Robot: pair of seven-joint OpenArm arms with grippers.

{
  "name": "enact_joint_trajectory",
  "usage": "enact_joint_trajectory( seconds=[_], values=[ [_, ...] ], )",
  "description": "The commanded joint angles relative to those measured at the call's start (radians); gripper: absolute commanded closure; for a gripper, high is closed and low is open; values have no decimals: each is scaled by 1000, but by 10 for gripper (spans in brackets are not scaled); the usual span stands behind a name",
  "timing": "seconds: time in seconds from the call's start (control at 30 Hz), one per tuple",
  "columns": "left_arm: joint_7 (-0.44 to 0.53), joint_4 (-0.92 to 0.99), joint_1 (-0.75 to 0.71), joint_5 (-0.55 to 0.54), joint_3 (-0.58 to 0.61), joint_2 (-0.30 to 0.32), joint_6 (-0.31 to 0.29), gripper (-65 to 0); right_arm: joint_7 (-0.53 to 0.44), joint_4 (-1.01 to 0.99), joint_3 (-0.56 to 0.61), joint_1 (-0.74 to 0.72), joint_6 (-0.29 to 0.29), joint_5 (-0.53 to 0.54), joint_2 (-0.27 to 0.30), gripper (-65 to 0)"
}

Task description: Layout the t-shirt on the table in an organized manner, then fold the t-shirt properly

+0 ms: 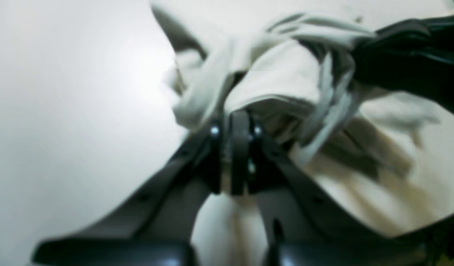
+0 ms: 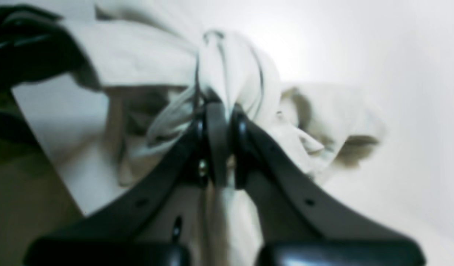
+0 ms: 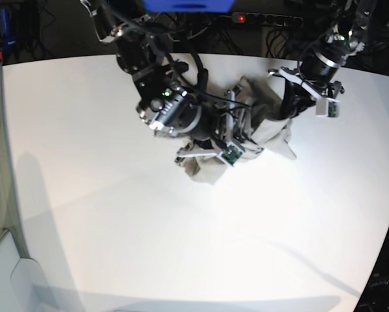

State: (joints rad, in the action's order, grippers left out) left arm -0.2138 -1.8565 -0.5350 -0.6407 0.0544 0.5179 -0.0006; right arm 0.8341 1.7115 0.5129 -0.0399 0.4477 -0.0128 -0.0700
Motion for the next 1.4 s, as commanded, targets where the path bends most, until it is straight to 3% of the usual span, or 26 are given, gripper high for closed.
enact_joint_trajectory(
  seconds=[0.0, 0.17, 0.3, 0.57, 0.77, 0.9, 1.07, 1.37],
  values=[
    [26, -35, 2, -5, -6, 12, -5, -3, -29, 37, -1, -38, -11, 10, -4, 0],
    [26, -116, 0, -6, -24, 11, -5, -3, -23, 81, -10, -81, -13, 9, 31, 0],
    [26, -156, 0, -20, -78, -9, -5, -3, -23, 86, -83, -99, -13, 9, 29, 0],
    [18, -159, 0, -270, -218, -5, -6, -3, -23, 81, -175, -150, -13, 7, 34, 0],
    [20, -151, -32, -354, -316, -18, -6, -3, -23, 81, -253, -190, -13, 7, 34, 0],
    [20, -137, -53, -414, -397, -64, -6, -3, -22, 81, -303, -209, -14, 6, 32, 0],
    [18, -136, -55, -417, -472, -114, -6, -3, 27, 84, -337, -240, -14, 6, 32, 0],
    [17, -45, -44, -416, -434, -120, -6, -3, 69, 112, -330, -208, -11, 10, 8, 0]
  ],
)
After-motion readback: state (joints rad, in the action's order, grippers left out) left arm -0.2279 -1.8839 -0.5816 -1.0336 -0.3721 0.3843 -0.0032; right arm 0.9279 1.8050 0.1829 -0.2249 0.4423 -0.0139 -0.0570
